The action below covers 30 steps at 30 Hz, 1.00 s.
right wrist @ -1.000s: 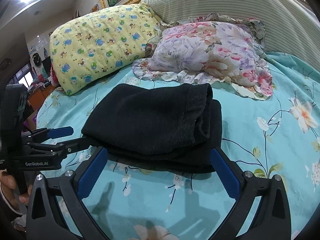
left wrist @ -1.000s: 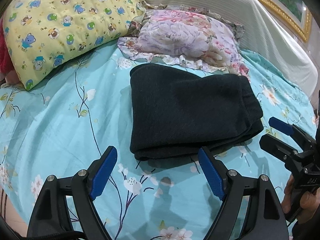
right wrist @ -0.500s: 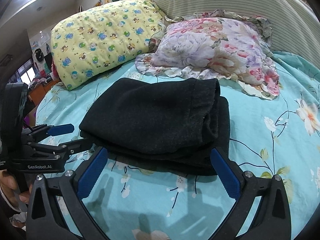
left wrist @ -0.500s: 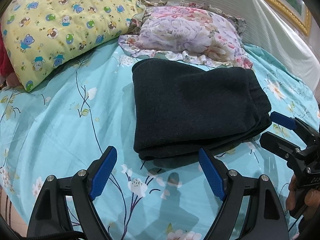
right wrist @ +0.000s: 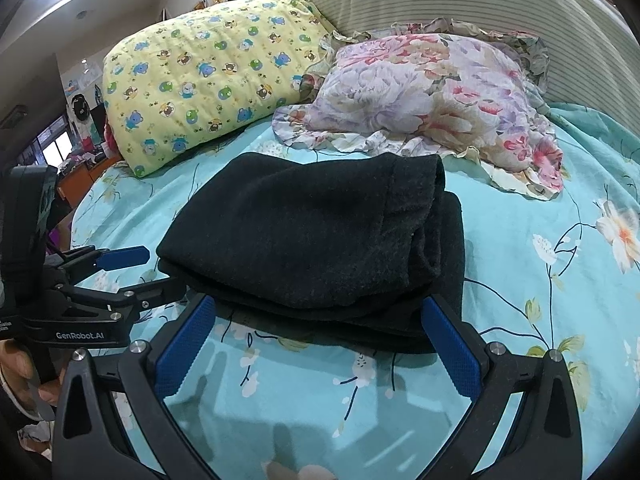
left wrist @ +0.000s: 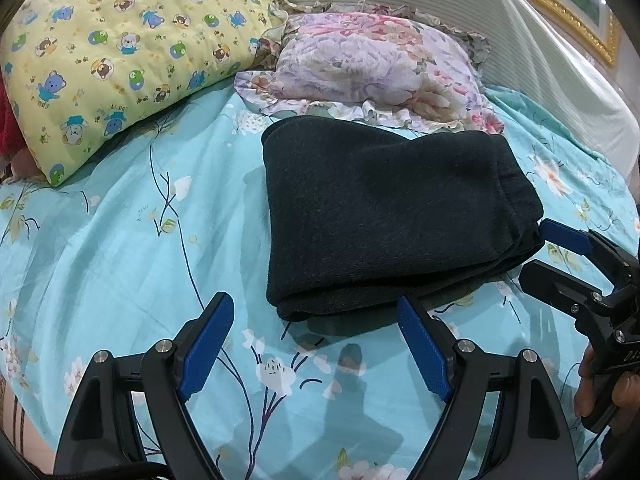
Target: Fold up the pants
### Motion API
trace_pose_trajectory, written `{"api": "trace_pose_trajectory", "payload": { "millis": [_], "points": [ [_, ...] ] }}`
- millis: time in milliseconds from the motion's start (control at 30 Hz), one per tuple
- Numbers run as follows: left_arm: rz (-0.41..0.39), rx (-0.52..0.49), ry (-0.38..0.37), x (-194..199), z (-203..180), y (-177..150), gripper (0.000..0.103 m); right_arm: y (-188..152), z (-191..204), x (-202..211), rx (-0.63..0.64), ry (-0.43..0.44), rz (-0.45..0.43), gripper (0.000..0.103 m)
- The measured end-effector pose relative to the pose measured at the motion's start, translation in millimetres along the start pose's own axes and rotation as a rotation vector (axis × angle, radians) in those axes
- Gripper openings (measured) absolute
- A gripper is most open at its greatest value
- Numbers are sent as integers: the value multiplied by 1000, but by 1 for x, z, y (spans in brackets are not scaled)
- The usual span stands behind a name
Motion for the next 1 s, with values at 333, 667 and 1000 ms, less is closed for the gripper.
{"api": "trace_pose_trajectory", "payload": {
  "millis": [333, 667, 1000],
  "points": [
    [-14, -8, 2, 5, -2, -2, 84, 0, 5, 5, 5, 4, -23, 102],
    [-15, -11, 4, 5, -2, -1, 84, 0, 6, 5, 6, 0, -25, 102],
    [-28, -10, 1, 8, -1, 5, 84, 4, 3, 7, 4, 3, -37, 102]
  ]
}}
Point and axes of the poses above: each gripper's, at about its wrist camera, not at the fingertips, and x roughly against the way its jaws point, z to its left, y to its top, the point moved 2 cm from there along -x, roughly the way its jaws point, and after that the axes turned 3 degrees about -y, right-handed, at the moved point
